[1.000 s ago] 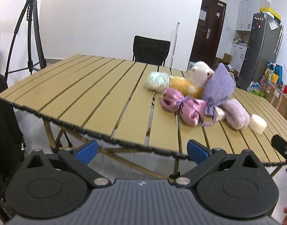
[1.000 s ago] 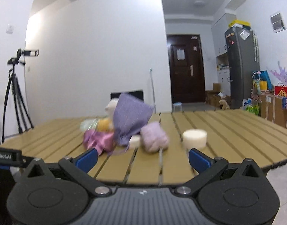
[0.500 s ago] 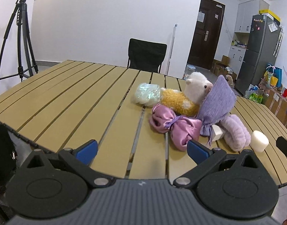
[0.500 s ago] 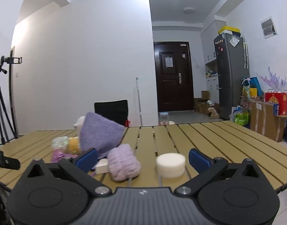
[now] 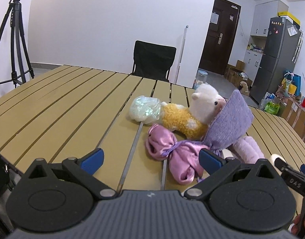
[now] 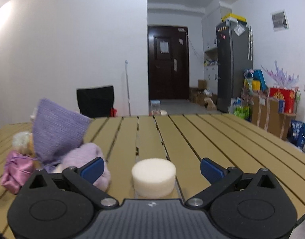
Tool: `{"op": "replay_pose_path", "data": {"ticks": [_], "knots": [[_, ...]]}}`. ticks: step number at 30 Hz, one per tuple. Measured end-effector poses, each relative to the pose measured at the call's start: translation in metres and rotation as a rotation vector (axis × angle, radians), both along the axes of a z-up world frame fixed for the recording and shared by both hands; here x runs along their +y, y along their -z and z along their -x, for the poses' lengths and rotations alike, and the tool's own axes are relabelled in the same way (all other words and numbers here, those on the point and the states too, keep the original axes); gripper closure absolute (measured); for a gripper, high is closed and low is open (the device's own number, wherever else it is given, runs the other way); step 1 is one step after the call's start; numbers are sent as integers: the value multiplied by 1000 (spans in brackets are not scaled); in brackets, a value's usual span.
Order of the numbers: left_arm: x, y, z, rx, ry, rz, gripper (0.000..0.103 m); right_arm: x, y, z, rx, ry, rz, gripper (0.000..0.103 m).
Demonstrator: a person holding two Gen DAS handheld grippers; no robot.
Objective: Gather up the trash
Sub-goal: 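Move right tool to white round sponge while left tool approaches pink satin pouch, then close right gripper on white sponge while left gripper closes on pink pouch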
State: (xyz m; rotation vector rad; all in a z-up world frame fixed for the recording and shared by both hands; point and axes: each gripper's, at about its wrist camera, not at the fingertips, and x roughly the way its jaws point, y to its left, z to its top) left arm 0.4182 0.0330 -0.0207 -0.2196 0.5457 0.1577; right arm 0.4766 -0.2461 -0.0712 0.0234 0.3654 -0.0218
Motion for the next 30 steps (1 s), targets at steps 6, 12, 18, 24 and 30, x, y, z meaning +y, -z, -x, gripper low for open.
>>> {"op": "replay_pose_path", "data": {"ticks": [6, 12, 18, 24, 30], "knots": [[-5, 2, -26, 17, 12, -20, 0, -3, 10, -32, 102, 19, -41, 16], [-9, 8, -44, 43, 24, -1, 0, -2, 12, -41, 141, 6, -75, 47], [-15, 14, -54, 61, 33, 11, 0, -4, 12, -33, 114, 10, -99, 48], [-24, 24, -63, 83, 27, 11, 0, -11, 8, -15, 70, 36, -118, 48], [-32, 36, -74, 123, 9, 10, 0, -22, 4, -4, 39, 67, -126, 48]]}}
